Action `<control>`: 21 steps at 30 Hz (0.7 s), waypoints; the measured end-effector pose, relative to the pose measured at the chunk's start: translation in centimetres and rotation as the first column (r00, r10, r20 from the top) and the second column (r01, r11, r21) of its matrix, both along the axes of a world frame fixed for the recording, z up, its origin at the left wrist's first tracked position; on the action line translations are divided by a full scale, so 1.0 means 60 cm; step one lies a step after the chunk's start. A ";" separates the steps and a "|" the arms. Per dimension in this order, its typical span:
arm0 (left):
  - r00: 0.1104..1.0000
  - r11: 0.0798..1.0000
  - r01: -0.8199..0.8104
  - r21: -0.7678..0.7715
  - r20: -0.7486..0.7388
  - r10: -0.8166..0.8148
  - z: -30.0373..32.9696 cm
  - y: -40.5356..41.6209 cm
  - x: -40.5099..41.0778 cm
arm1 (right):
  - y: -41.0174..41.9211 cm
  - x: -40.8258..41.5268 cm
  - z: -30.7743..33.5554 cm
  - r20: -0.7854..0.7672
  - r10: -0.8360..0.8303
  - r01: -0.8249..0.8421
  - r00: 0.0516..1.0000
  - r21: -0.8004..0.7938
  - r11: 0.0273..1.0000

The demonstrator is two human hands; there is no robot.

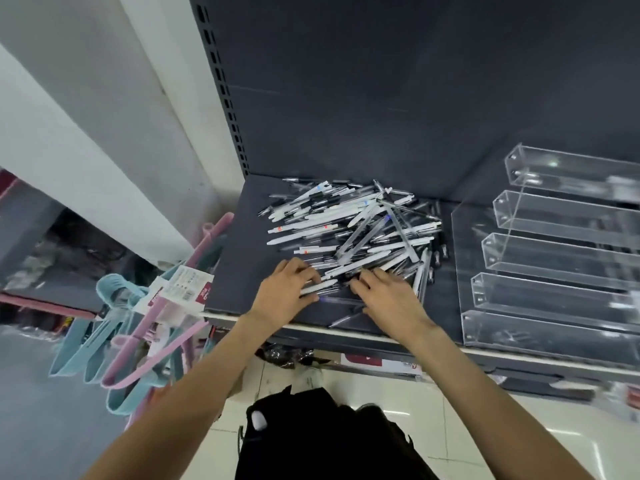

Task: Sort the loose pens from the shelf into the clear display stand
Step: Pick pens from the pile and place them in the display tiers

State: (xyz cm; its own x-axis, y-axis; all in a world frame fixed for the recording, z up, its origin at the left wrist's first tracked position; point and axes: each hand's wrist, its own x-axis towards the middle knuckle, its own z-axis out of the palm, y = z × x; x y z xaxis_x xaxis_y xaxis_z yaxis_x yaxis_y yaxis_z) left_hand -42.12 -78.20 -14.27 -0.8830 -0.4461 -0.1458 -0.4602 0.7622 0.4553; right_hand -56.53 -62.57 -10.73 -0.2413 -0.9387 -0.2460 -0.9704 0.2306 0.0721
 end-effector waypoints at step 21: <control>0.990 0.995 0.068 0.071 0.119 -0.076 0.011 -0.036 -0.015 | -0.019 0.017 -0.001 -0.123 0.162 -0.151 0.979 0.093 0.984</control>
State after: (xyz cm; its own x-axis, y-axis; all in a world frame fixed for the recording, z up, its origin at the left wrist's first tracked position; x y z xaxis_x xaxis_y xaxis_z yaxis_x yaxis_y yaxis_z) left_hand -43.04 -80.36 -13.62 -0.8864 -0.3674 -0.2815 -0.4601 0.7652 0.4502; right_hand -55.51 -63.74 -10.81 -0.1280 -0.9450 -0.3009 -0.9751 0.0645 0.2121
